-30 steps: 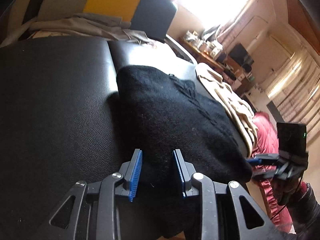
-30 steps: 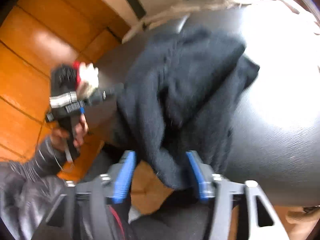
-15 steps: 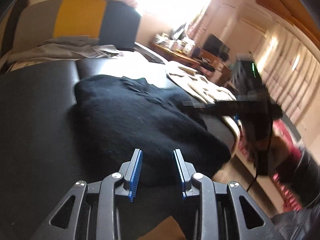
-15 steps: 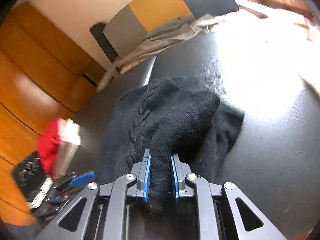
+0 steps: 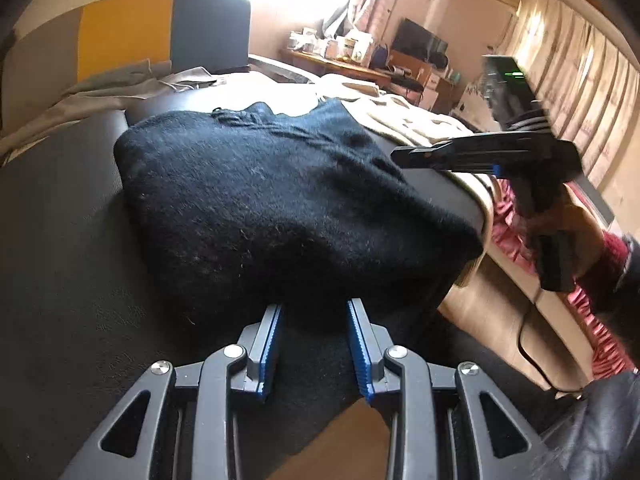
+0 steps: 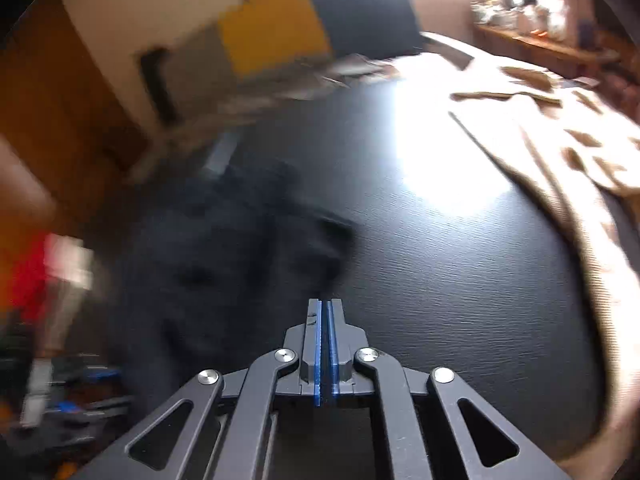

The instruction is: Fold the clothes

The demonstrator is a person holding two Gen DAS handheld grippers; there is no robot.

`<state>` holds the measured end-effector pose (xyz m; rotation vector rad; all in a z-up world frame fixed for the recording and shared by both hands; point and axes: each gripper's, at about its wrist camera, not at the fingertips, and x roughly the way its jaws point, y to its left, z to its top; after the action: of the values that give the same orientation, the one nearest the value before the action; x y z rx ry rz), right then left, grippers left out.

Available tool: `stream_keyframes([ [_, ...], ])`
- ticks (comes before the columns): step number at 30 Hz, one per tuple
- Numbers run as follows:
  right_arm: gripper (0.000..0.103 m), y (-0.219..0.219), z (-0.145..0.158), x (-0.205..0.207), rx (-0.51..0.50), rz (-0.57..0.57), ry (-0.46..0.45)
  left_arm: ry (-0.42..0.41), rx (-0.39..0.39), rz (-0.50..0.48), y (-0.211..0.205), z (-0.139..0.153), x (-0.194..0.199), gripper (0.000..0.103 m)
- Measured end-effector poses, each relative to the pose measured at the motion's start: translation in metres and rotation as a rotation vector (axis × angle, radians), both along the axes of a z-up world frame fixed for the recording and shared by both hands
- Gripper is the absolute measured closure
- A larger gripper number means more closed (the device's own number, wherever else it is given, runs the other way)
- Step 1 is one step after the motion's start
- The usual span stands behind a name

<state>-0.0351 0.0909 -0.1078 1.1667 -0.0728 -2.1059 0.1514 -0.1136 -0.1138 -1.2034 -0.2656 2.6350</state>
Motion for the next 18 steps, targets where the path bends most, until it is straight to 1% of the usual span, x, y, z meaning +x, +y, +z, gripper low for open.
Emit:
stream_keyframes([
  [1,0.097,0.0,0.007,0.003,-0.045,0.023,-0.007,0.008,0.008,0.008,0.0,0.002,0.001,0.071],
  [3,0.09,-0.011,0.014,0.007,-0.097,0.088,-0.034,0.017,0.018,0.014,0.0,0.005,0.001,0.071],
  [4,0.076,-0.014,0.013,0.007,-0.091,0.096,-0.045,0.019,0.021,0.018,0.0,0.006,0.001,0.071],
  [5,0.058,-0.018,0.013,0.006,-0.084,0.103,-0.055,0.02,0.022,0.021,0.0,0.007,0.001,0.071],
  [7,0.043,-0.026,0.005,0.003,-0.063,0.095,-0.078,0.022,0.017,0.022,-0.002,0.006,0.0,0.071],
  [9,0.043,-0.033,-0.003,0.0,-0.079,0.087,-0.119,0.018,0.011,0.02,-0.001,0.003,0.001,0.071],
  [11,0.045,-0.04,-0.009,-0.003,-0.111,0.081,-0.128,0.009,0.009,0.019,0.0,0.001,0.0,0.071],
  [12,0.049,-0.045,-0.011,-0.005,-0.109,0.086,-0.123,0.004,0.01,0.017,-0.001,-0.001,-0.001,0.071],
  [13,0.069,-0.05,-0.012,-0.007,-0.106,0.091,-0.117,-0.001,0.008,0.015,-0.001,-0.002,-0.002,0.071],
  [14,0.085,-0.059,-0.008,-0.005,-0.053,0.108,-0.082,-0.005,-0.001,0.013,0.0,-0.004,-0.002,0.071],
  [15,0.085,-0.068,-0.004,-0.002,0.0,0.125,-0.048,-0.006,-0.012,0.012,0.001,-0.004,-0.002,0.071],
  [17,0.085,-0.08,0.016,0.018,0.173,0.17,0.148,-0.001,-0.014,0.008,0.002,-0.003,0.0,0.071],
  [18,0.086,-0.083,0.022,0.026,0.24,0.178,0.226,0.002,-0.009,0.004,0.002,-0.003,0.001,0.071],
])
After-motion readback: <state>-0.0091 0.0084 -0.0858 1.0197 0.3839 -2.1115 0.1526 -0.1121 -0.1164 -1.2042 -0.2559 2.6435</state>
